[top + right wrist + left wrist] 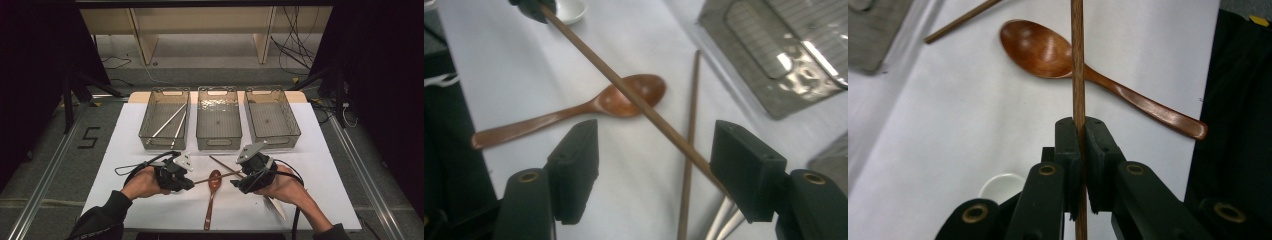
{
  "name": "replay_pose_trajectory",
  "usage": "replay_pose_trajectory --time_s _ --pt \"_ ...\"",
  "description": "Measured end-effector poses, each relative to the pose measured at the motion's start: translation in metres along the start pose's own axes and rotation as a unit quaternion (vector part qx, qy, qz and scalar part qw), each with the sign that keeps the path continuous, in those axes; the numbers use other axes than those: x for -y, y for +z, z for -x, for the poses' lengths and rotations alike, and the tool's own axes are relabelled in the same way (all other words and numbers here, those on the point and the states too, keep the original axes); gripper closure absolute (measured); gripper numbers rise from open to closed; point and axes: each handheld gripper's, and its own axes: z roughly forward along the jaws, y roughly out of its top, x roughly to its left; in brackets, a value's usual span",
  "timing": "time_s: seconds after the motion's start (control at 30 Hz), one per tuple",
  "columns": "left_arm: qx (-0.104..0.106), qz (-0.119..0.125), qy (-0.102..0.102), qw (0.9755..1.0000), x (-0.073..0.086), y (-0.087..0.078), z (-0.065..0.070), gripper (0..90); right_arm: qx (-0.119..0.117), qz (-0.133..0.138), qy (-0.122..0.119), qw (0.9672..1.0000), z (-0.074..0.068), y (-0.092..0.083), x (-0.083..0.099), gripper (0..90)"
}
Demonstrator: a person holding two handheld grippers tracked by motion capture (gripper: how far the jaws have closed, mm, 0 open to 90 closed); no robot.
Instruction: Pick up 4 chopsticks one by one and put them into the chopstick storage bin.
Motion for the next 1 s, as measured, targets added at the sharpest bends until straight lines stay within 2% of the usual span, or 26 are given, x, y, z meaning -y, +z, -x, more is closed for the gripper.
replay_pose_trajectory --time_s 0.1,0.23,0.43,0.73,0.9,1.0 --pt "-0.010 0.007 -0.016 0.9998 0.003 -0.005 -0.005 84.9 0.009 0.006 0.019 0.9998 0.003 -0.001 0.002 34.4" --pt "-0.020 0.016 -0.033 0.9991 0.006 -0.011 -0.010 84.9 0.008 0.010 0.039 0.9992 0.006 -0.001 0.005 32.7" --pt "-0.030 0.036 -0.061 0.9971 0.010 -0.018 -0.017 84.8 0.015 0.013 0.063 0.9978 0.009 0.000 0.010 31.5" --pt "-0.056 0.054 -0.098 0.9921 0.014 -0.033 -0.026 84.9 0.016 0.000 0.079 0.9968 0.012 0.006 0.018 30.2" --pt "-0.073 0.061 -0.111 0.9892 0.016 -0.040 -0.034 84.9 0.016 -0.008 0.082 0.9965 0.013 0.010 0.020 29.7" --pt "-0.084 0.068 -0.126 0.9861 0.016 -0.045 -0.038 84.9 0.014 -0.011 0.086 0.9962 0.014 0.011 0.021 29.4"
